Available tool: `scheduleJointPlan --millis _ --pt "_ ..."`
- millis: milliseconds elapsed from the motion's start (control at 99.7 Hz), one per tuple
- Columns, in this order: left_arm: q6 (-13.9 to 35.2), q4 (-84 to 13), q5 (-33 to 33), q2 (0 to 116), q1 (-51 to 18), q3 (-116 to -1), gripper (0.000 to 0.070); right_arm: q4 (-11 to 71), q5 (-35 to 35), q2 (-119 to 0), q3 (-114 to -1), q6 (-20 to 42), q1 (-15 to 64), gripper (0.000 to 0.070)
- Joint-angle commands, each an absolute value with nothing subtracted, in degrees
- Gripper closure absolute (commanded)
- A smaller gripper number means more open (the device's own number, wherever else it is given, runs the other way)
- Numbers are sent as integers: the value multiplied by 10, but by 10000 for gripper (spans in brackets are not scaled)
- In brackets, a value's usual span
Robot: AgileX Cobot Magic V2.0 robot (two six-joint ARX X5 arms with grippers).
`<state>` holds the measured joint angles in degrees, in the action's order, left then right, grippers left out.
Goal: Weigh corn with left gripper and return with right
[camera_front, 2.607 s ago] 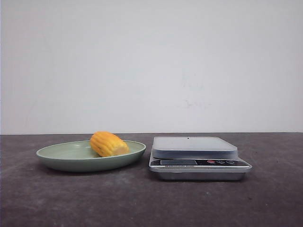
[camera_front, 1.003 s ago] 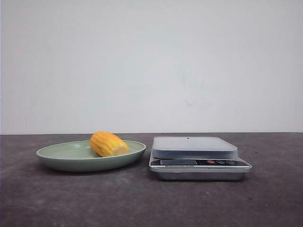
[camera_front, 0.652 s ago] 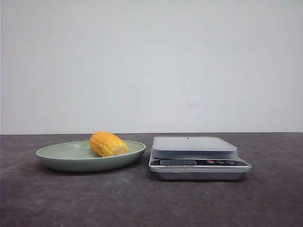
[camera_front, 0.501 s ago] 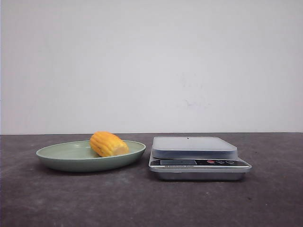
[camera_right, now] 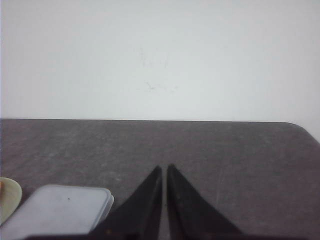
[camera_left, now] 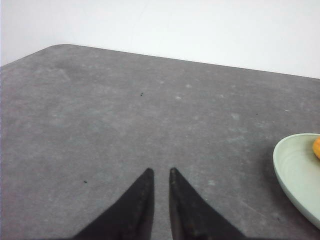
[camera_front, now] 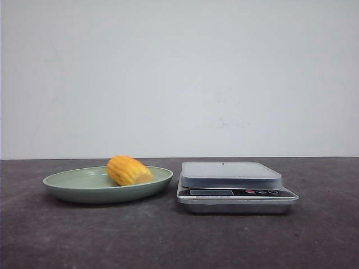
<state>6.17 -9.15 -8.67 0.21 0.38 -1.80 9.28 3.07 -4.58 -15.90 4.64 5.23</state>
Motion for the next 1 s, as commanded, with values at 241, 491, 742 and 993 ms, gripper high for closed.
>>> scheduleJointPlan --millis 241,491,742,993 --pt "65 -85 -85 2 5 -8 684 57 29 -2 -39 35 53 690" --pt "65 -86 -85 2 5 -8 684 86 19 -2 -7 28 45 689" --pt "65 -85 -85 2 5 -8 684 97 0 -2 -7 21 43 689" --pt "65 -85 -85 2 5 -8 684 89 0 -2 -8 21 44 689"
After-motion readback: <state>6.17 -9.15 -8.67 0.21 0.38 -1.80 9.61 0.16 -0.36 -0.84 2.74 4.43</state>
